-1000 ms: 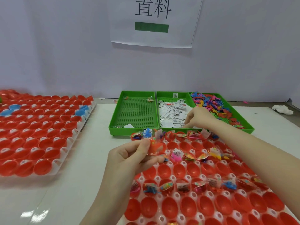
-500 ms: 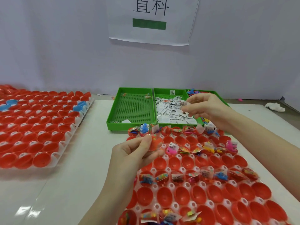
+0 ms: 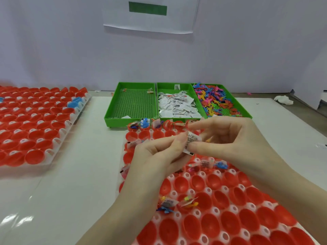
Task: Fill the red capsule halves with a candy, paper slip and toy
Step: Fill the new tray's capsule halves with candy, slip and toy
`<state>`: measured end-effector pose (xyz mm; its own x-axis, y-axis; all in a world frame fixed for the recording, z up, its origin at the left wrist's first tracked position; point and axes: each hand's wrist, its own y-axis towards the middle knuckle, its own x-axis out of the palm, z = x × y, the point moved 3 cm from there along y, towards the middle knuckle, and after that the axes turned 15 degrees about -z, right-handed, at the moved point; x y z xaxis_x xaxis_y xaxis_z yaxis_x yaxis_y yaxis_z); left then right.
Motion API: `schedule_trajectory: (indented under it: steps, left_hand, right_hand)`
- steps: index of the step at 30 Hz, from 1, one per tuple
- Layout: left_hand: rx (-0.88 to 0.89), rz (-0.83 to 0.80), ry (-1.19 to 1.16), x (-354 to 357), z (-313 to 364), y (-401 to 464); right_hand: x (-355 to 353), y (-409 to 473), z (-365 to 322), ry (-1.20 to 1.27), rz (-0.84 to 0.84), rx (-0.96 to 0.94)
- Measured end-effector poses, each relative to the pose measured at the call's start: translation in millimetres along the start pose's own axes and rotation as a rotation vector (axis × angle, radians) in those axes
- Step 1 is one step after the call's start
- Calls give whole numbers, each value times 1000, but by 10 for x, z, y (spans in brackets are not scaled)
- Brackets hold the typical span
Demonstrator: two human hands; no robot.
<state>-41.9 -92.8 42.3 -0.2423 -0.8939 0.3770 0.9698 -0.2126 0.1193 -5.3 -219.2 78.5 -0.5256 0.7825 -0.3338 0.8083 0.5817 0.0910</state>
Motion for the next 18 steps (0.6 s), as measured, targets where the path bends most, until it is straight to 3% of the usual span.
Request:
schedule_trajectory:
  steps: [8,12,18]
  left_hand:
    - [-56,-96,277,68,-103,-64]
    - [-64,0,635,-31,-140,-54]
    - [-24,120,697,-236,-29,-75]
  right_hand:
    - [-18,-239,176,70,-58,-26]
    - [-41,-301,338,-58,-59,51]
    - [31,-383,508,-321,-172,205]
